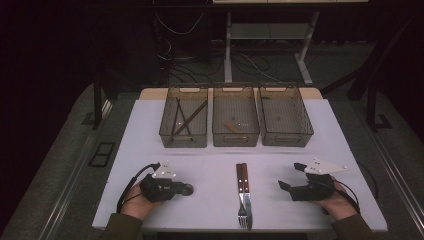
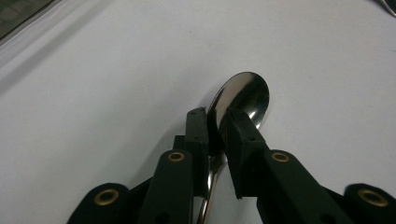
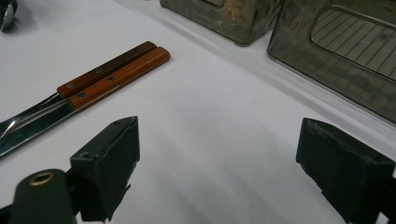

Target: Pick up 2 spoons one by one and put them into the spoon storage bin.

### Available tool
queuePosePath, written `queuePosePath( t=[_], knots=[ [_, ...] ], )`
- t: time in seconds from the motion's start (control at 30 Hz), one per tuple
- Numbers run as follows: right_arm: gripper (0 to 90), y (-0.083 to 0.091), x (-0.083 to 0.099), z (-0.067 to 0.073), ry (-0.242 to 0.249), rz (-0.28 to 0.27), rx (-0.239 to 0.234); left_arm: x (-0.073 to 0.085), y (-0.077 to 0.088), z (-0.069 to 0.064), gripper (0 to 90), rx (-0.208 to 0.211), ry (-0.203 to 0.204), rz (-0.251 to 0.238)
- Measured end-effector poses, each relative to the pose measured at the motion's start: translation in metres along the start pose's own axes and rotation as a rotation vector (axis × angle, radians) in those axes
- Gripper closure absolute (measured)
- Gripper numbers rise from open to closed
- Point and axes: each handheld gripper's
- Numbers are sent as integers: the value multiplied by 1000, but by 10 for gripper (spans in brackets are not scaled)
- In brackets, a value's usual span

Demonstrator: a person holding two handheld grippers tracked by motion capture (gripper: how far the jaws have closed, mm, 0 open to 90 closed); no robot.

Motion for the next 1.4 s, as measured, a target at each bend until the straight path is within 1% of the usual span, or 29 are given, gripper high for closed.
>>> queuePosePath(
  t=[0.13, 0.27, 0.4, 0.5, 0.53, 0.6, 0.7, 0.83, 0.93, 0.97, 1.07, 1.17, 1.27, 1.4],
  knots=[
    [136, 0, 0, 0, -1, 0, 0, 1, 3, -1, 849, 22, -6, -9],
    [136, 0, 0, 0, 0, 0, 0, 1, 5, -2, 881, 64, -6, -31],
    [136, 0, 0, 0, -1, -1, 0, -1, 5, -2, 889, 74, -12, -26],
    [136, 0, 0, 0, -2, -1, 0, -2, 6, 0, 890, 56, -3, -41],
    [136, 0, 0, 0, -3, -1, 0, -3, 7, 1, 891, 51, 18, -53],
    [136, 0, 0, 0, -3, -1, -1, -4, 9, 3, 891, 44, 31, -73],
    [136, 0, 0, 0, -6, 0, -1, -8, 11, 5, 891, 28, 46, -82],
    [136, 0, 0, -1, -9, 1, 1, -16, 11, 8, 891, 4, 64, -95],
    [136, 0, 0, -1, -13, 1, 2, -23, 10, 9, 891, -15, 68, -88],
    [136, 0, 0, -1, -13, 2, 2, -25, 10, 10, 891, -18, 64, -89],
    [136, 0, 0, -1, -14, 0, 0, -30, 10, 11, 892, -22, 71, -96],
    [136, 0, 0, -2, -16, -1, -2, -37, 11, 13, 891, -25, 73, -116],
    [136, 0, 0, -2, -20, -7, -1, -44, 13, 15, 891, -24, 65, -131],
    [136, 0, 0, -2, -28, -2, -1, -54, 14, 18, 891, -25, 65, -154]
  ],
)
Point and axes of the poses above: each handheld gripper's, and its own axes: y roughly backward along the jaws, x roughly out of its underside, z roughly to its left, and after that the axes turned 7 degrees about x, right-handed
